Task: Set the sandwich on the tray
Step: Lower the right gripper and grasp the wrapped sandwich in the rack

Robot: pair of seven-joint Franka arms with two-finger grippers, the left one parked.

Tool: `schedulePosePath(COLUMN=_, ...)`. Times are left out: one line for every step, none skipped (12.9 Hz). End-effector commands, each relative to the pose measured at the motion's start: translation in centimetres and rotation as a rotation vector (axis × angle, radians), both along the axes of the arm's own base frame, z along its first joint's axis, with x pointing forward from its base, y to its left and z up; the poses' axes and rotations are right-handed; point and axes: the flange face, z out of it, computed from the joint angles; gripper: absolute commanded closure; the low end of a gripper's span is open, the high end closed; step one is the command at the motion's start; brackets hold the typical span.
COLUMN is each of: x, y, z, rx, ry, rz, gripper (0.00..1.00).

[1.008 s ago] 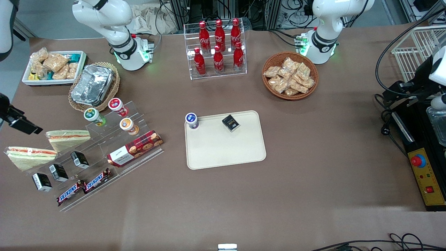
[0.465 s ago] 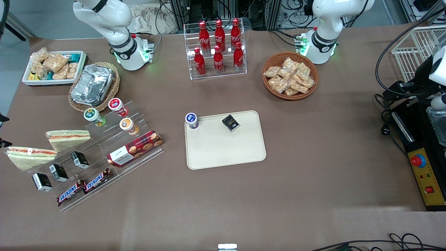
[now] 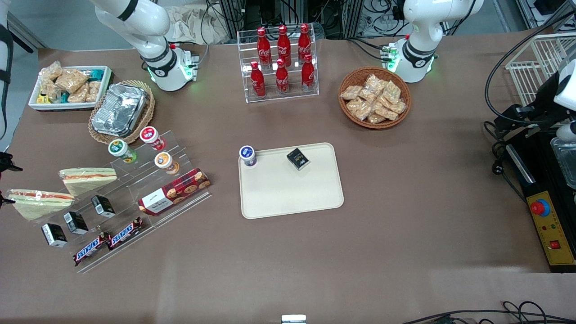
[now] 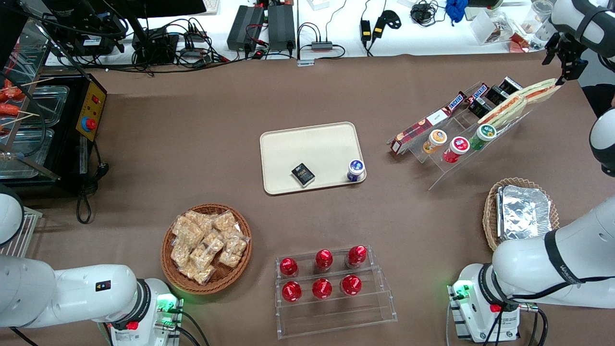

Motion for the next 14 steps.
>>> schedulePosePath(x=-0.3, y=-0.8, z=-2.6, rx=-0.016, ry=-0.029, rz=-0.060, gripper=0.00)
schedulePosePath(x=-0.4, y=-0.9, z=-4.0, rx=-0.018, ry=-0.036, rz=-0.074, gripper=0.00)
schedulePosePath(x=-0.4, y=-1.0, z=-4.8, rx=-0.018, ry=-0.049, rz=-0.083, gripper=0.00)
schedulePosePath(x=-0.6, y=-1.5, z=-5.6, rx=-0.019, ry=-0.051, rz=-0.091, gripper=0.00)
schedulePosePath(x=-0.7, y=-1.7, z=-6.4, rx=-0.018, ry=-0.051, rz=-0.091, gripper=0.00)
schedulePosePath(x=-0.4, y=-1.7, z=-7.1, rx=-0.020, ry=-0.058, rz=-0.088, gripper=0.00)
schedulePosePath(x=-0.1, y=-1.8, z=-8.0, rx=-0.018, ry=-0.061, rz=-0.086, gripper=0.01)
schedulePosePath(x=0.0, y=-2.0, z=-8.6, rx=-0.021, ry=-0.068, rz=-0.085, gripper=0.01)
schedulePosePath(x=0.1, y=-2.3, z=-9.1, rx=-0.022, ry=-0.071, rz=-0.086, gripper=0.03)
schedulePosePath(x=0.3, y=-2.4, z=-9.4, rx=-0.023, ry=-0.077, rz=-0.078, gripper=0.06)
schedulePosePath(x=0.4, y=-2.4, z=-9.6, rx=-0.027, ry=-0.086, rz=-0.066, gripper=0.11)
schedulePosePath(x=0.8, y=-2.2, z=-9.8, rx=-0.032, ry=-0.101, rz=-0.053, gripper=0.35)
schedulePosePath(x=1.2, y=-1.9, z=-9.5, rx=-0.039, ry=-0.118, rz=-0.036, gripper=0.48)
schedulePosePath(x=1.3, y=-1.8, z=-9.2, rx=-0.038, ry=-0.118, rz=0.006, gripper=0.58)
